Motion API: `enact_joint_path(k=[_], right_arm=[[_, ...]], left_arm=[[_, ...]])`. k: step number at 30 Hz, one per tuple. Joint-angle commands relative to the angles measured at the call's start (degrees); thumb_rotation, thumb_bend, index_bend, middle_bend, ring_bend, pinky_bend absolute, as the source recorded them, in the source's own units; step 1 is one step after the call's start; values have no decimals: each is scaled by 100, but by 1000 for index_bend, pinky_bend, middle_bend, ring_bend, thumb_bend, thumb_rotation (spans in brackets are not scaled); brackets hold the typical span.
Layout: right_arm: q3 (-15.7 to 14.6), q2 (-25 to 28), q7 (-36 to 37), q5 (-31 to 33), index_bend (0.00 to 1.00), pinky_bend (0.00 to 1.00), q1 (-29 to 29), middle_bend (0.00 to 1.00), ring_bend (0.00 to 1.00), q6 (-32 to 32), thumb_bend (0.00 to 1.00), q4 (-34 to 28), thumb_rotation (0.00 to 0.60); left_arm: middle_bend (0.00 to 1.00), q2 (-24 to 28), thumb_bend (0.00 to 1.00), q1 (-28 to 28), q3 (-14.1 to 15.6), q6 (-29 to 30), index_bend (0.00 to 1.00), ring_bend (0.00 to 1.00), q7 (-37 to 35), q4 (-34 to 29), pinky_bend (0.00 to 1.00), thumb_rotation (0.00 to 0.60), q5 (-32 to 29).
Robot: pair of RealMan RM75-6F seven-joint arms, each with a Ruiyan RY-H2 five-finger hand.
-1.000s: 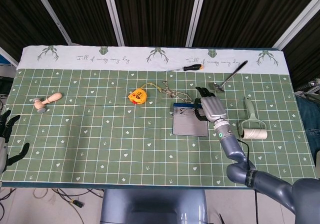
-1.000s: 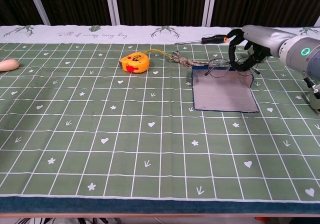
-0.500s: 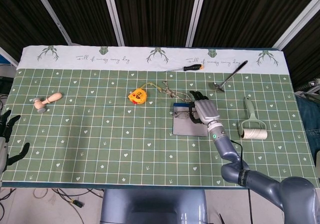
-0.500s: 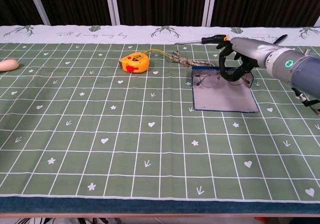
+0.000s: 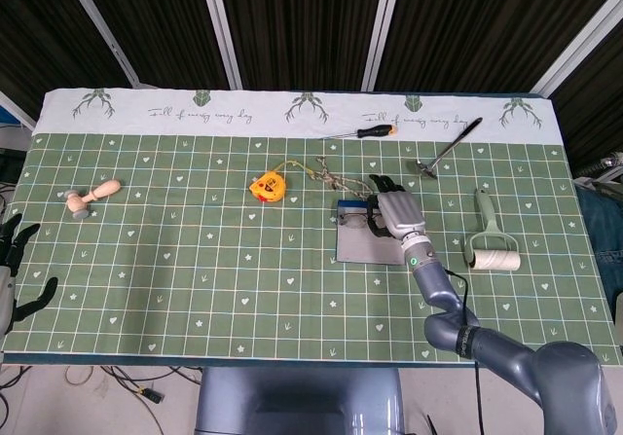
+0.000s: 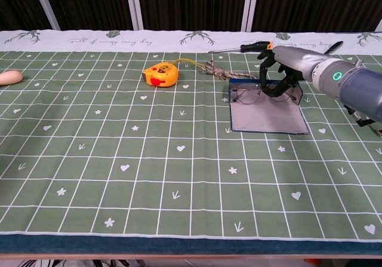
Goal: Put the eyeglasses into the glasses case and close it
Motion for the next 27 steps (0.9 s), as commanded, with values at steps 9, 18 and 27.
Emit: enact_joint_path(k=[9, 18, 27], right_arm=[[27, 35, -60, 183, 370, 206, 28, 78, 60, -224, 400, 33, 600], [97, 155, -273, 374, 247, 206, -17, 75, 60, -116, 347, -172, 600], [4, 665, -496, 76, 209, 249, -425, 205, 194, 795, 338, -1565, 600]], left_arm=[[0, -21, 312, 3, 2, 63, 104, 0, 5, 4, 0, 600, 79], [0, -42, 312, 12, 4, 64, 103, 0, 21, 23, 0, 600, 57], [0, -57, 312, 19, 1, 83, 104, 0, 24, 28, 0, 600, 60]])
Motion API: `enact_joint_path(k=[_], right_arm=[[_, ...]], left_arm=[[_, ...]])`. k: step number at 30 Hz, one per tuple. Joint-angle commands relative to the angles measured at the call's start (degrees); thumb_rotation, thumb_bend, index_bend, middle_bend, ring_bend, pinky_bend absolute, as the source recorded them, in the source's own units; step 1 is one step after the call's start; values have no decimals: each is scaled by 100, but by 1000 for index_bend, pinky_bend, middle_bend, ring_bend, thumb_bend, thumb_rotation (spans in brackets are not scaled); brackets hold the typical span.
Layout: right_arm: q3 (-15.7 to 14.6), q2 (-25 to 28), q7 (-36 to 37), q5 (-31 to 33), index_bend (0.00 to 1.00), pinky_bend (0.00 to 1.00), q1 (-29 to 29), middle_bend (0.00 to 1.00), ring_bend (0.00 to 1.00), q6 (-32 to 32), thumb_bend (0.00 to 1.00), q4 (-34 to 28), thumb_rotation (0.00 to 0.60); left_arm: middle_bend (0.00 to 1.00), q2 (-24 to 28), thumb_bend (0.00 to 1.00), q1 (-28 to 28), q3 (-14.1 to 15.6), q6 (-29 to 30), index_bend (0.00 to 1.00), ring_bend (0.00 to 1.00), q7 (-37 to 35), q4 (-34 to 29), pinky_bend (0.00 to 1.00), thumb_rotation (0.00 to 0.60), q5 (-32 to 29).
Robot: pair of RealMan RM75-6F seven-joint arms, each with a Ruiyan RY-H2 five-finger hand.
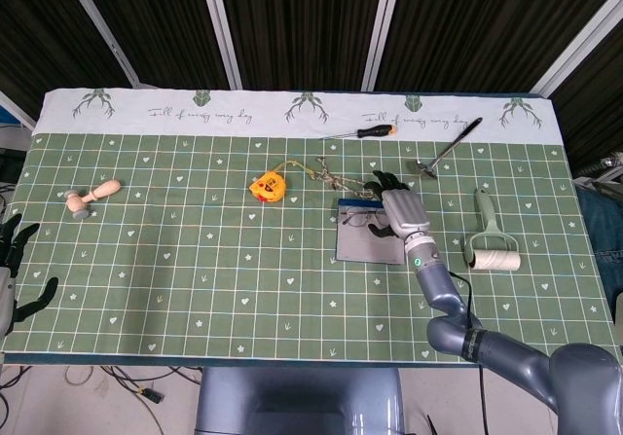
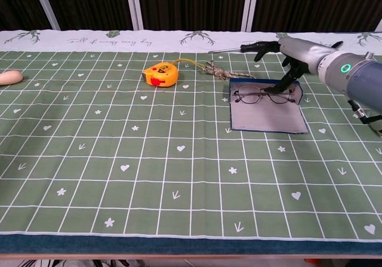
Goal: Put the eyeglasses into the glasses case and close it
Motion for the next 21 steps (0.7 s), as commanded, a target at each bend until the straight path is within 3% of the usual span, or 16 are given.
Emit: enact_joint_path(k=[1, 3, 5, 8, 13, 21], right_arm=[[-156, 324, -267, -226, 208, 300, -267, 263, 256, 489, 354, -737, 600], [-239, 377, -507, -294, 208, 440, -384, 387, 404, 785, 411, -1000, 600], [-311, 376, -672, -366, 211, 678, -452, 573, 639, 982, 481, -1142, 600], [-483, 492, -902, -376, 215, 937, -505, 774, 860, 924, 537, -1360, 600], [-568, 781, -1371, 309, 215, 1000, -397, 902, 982, 249, 629, -1656, 600], [-572, 755, -1662, 956, 213, 1000, -308, 924, 1000, 39, 688, -1664, 600]], left_arm=[[0, -5, 312, -1, 4, 2, 104, 0, 9, 2, 0, 600, 11], [0, -11, 312, 2, 8, 9, 104, 0, 12, 5, 0, 600, 19], [0, -14, 311, 4, 7, 16, 104, 0, 12, 6, 0, 600, 21], [0, -16, 312, 10, -3, 26, 104, 0, 14, -9, 0, 600, 5], [0, -22, 312, 15, -11, 32, 104, 0, 33, -19, 0, 600, -14], [0, -24, 311, 12, -20, 20, 104, 0, 36, -17, 0, 600, -35]])
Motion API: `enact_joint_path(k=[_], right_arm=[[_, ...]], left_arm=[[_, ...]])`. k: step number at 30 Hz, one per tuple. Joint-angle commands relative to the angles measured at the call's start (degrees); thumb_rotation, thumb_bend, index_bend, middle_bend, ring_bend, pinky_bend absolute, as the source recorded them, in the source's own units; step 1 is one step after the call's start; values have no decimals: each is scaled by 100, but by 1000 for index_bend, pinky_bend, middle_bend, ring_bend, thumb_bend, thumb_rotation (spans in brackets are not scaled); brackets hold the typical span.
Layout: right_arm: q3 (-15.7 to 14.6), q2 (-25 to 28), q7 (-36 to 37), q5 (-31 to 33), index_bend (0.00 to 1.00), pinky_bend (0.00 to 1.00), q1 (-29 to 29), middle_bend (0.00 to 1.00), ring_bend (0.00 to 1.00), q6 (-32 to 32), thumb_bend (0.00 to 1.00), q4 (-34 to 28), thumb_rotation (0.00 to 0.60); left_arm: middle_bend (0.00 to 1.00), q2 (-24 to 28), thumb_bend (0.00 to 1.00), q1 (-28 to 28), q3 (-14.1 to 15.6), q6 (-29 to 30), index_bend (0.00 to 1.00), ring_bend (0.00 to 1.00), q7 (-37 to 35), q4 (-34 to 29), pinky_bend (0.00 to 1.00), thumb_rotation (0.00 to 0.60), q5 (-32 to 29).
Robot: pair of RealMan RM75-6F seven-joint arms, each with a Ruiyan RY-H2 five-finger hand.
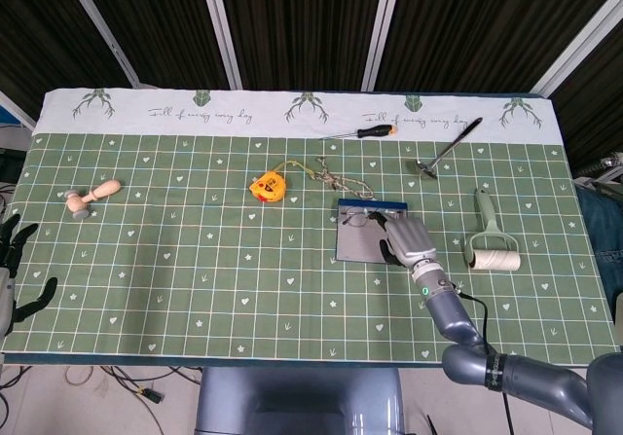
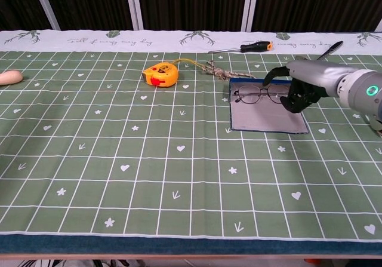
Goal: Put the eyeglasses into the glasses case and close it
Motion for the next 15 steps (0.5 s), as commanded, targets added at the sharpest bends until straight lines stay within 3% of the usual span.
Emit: enact_joint_path(k=[1, 15], right_arm=[[-36, 16, -131, 159, 211, 1000, 46, 925, 1000, -79, 693, -19, 600], [-77, -152, -321, 736, 168, 1000, 188, 925, 1000, -215, 701, 272, 600]], left_arm=[[0, 0, 311, -4, -4, -5, 104, 0, 7, -4, 0, 600, -4], [0, -1, 312, 2, -23, -4, 104, 0, 14, -9, 0, 600, -44]])
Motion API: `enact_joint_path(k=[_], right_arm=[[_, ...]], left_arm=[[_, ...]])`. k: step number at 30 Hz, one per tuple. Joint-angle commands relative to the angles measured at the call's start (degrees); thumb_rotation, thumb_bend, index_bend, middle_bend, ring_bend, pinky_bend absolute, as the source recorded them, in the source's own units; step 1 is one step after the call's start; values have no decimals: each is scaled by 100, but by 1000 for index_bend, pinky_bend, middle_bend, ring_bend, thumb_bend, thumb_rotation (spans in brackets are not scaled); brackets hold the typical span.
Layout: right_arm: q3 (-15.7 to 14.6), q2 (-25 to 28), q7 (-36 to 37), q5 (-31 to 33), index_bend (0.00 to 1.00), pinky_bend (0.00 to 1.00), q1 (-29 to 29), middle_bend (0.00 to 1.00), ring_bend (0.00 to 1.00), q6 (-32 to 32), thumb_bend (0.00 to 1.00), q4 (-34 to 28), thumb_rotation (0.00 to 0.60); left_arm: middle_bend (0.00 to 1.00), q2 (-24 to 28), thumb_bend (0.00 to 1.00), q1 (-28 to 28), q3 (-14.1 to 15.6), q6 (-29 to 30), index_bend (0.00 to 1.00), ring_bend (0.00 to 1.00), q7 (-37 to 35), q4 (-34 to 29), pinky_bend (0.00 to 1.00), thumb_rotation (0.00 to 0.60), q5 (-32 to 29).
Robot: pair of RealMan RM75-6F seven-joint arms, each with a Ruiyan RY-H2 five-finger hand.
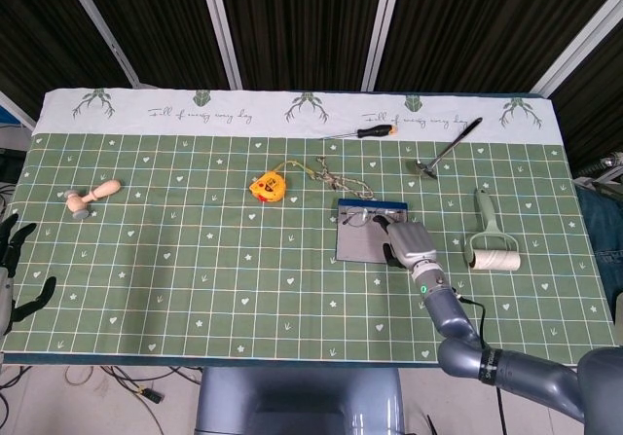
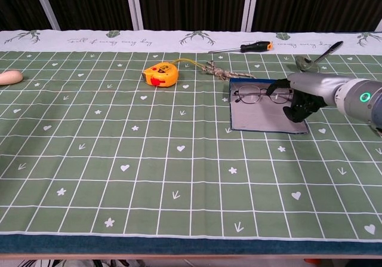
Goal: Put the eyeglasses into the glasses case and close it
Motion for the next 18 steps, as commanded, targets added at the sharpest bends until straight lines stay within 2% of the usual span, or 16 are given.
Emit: enact_joint_path(k=[1, 18], right_arm=[[-12, -31, -33, 100, 166, 1000, 29, 925, 1000, -30, 701, 64, 600], [10, -159, 23, 322, 163, 1000, 168, 925, 1000, -131, 701, 241, 600]], left_arm=[[0, -1, 312, -1, -1, 2, 104, 0, 4, 3, 0, 600, 5], [0, -4, 312, 2, -14, 5, 103, 0, 3, -4, 0, 600, -13]])
